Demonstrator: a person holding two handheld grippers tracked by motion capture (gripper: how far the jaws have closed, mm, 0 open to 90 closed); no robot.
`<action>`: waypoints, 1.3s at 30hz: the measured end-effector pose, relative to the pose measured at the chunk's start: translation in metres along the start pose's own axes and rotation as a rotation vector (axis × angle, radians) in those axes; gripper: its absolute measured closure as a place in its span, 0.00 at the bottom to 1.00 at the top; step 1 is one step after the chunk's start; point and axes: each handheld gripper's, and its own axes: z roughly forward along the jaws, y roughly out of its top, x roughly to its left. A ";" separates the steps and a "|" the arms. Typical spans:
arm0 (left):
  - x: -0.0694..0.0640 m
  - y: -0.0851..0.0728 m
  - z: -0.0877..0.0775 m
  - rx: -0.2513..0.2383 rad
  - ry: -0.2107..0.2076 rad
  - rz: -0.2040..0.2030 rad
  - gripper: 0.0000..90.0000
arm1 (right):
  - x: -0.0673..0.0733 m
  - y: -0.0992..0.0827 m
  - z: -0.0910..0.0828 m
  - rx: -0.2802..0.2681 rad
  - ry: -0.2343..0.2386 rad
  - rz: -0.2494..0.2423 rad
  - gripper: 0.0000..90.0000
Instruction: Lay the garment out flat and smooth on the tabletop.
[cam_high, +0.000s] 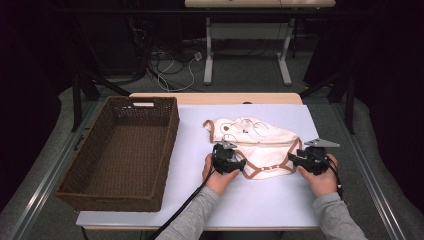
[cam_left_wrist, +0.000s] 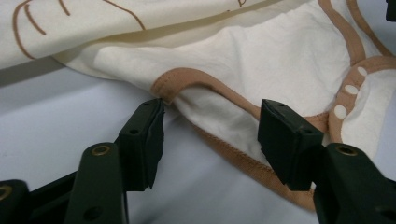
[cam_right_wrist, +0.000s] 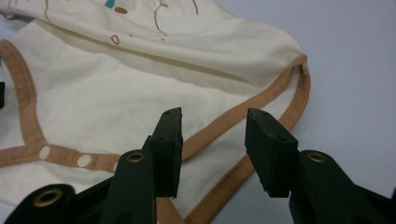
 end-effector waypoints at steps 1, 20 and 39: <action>-0.003 0.000 0.001 0.007 0.029 0.025 0.51 | -0.001 -0.001 0.000 0.005 0.011 0.012 0.62; -0.002 -0.002 -0.009 0.020 0.015 0.004 0.99 | 0.022 -0.022 0.002 0.117 0.162 -0.080 0.85; 0.017 -0.016 -0.086 0.053 0.021 0.016 0.99 | 0.087 -0.018 -0.035 0.129 0.390 -0.167 0.98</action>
